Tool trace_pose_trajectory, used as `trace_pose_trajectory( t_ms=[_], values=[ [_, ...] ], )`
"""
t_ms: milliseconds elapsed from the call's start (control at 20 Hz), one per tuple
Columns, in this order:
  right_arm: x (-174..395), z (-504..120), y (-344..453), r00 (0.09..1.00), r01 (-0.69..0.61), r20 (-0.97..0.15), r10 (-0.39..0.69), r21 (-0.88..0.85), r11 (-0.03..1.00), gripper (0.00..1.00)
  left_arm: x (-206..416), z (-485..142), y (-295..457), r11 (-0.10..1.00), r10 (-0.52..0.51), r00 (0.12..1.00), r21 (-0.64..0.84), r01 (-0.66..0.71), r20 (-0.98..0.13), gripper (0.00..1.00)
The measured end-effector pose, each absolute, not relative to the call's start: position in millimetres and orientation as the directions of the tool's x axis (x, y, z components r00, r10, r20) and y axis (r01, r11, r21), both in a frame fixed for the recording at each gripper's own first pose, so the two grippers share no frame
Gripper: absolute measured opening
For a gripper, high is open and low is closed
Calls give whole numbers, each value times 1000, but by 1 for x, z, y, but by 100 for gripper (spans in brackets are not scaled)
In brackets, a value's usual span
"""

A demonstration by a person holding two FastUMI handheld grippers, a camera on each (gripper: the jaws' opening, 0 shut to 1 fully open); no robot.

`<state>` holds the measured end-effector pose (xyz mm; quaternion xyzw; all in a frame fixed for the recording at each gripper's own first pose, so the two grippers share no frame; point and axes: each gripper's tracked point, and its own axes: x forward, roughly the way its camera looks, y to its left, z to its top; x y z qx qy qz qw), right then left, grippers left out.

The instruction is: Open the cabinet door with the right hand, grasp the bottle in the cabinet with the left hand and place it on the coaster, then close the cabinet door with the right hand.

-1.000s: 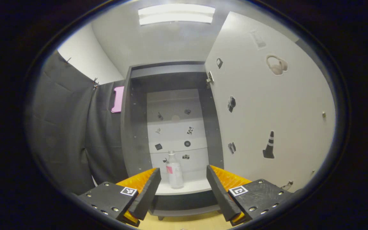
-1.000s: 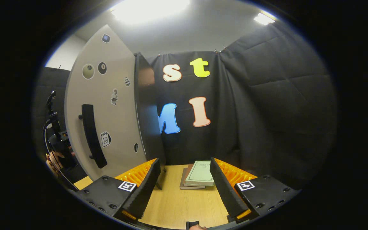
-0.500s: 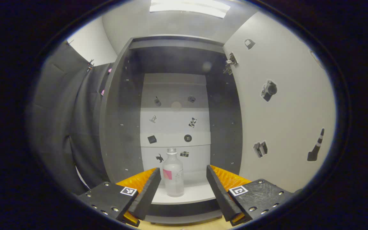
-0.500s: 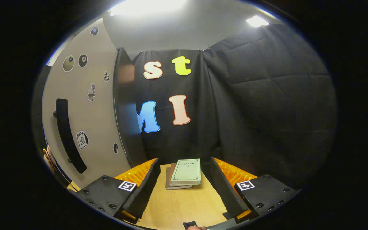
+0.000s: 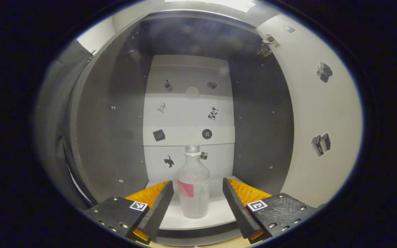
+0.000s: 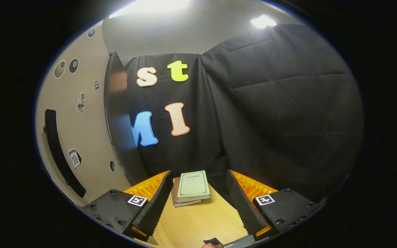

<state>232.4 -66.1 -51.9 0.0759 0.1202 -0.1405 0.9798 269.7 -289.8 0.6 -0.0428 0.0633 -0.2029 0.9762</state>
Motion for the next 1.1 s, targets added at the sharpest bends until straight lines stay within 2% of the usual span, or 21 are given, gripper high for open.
trace_pose_trajectory(
  t_ms=[350, 450, 600, 700, 750, 1000, 1100],
  values=[
    [232, -59, -66, 914, 330, -280, -293, 92, 940, 98, 302, -36, -299, 915, -403, 900, -107, 390, -166, 87],
    [233, -59, -65, 912, 330, -284, -295, 85, 940, 98, 310, -43, -301, 915, -402, 899, -117, 386, -173, 91],
    [236, -59, -64, 913, 325, -287, -291, 78, 943, 98, 313, -46, -297, 919, -391, 905, -132, 372, -169, 87],
    [239, -59, -64, 915, 316, -287, -283, 76, 946, 98, 312, -45, -293, 920, -386, 908, -140, 366, -165, 74],
    [239, -59, -64, 917, 311, -286, -278, 76, 947, 98, 311, -44, -289, 922, -380, 910, -143, 359, -164, 72],
    [247, -59, -63, 929, 272, -285, -237, 89, 958, 98, 292, -22, -267, 928, -357, 927, -160, 337, -119, 75],
    [250, -60, -61, 935, 248, -285, -212, 96, 964, 98, 280, -12, -256, 933, -344, 933, -153, 326, -105, 72]
  ],
)
